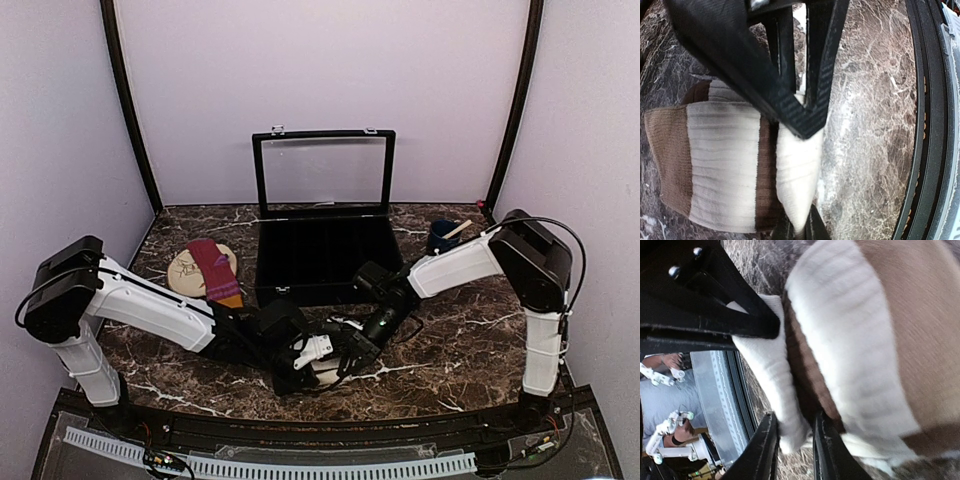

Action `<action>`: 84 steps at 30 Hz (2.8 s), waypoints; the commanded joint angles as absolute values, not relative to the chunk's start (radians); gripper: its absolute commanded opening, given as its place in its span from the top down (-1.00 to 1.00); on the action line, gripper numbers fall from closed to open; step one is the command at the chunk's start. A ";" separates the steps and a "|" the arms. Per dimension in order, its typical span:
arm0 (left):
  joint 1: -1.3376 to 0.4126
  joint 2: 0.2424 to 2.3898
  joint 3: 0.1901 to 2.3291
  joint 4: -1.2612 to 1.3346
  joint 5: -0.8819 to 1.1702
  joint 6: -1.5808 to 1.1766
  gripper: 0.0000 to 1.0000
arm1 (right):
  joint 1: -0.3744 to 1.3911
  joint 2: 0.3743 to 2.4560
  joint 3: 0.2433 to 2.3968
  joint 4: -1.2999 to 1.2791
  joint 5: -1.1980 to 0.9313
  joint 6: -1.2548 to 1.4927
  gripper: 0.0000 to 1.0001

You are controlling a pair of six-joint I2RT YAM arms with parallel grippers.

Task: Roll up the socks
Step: Roll the sock at the center of the board.

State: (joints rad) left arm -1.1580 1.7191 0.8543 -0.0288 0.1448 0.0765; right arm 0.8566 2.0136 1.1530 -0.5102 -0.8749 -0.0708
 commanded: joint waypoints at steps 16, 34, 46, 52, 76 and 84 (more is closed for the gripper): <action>-1.055 1.841 0.938 -0.209 0.432 0.065 1.00 | 0.750 1.854 0.971 -0.204 -0.875 0.163 0.49; -0.953 1.956 1.050 -0.371 0.665 0.101 1.00 | 0.756 1.600 0.768 -0.115 -0.473 0.142 0.49; -0.900 2.022 1.108 -0.449 0.771 0.119 1.00 | 0.968 1.438 0.700 -0.092 -0.165 0.016 0.49; -0.894 2.054 1.120 -0.457 0.801 0.126 1.00 | 1.052 1.427 0.710 -0.113 -0.088 -0.051 0.51; -0.893 2.084 1.137 -0.481 0.833 0.144 1.00 | 1.279 1.619 0.856 -0.192 0.004 -0.234 0.08; -0.893 2.096 1.151 -0.500 0.844 0.158 1.00 | 1.279 1.684 0.885 -0.187 0.039 -0.277 0.09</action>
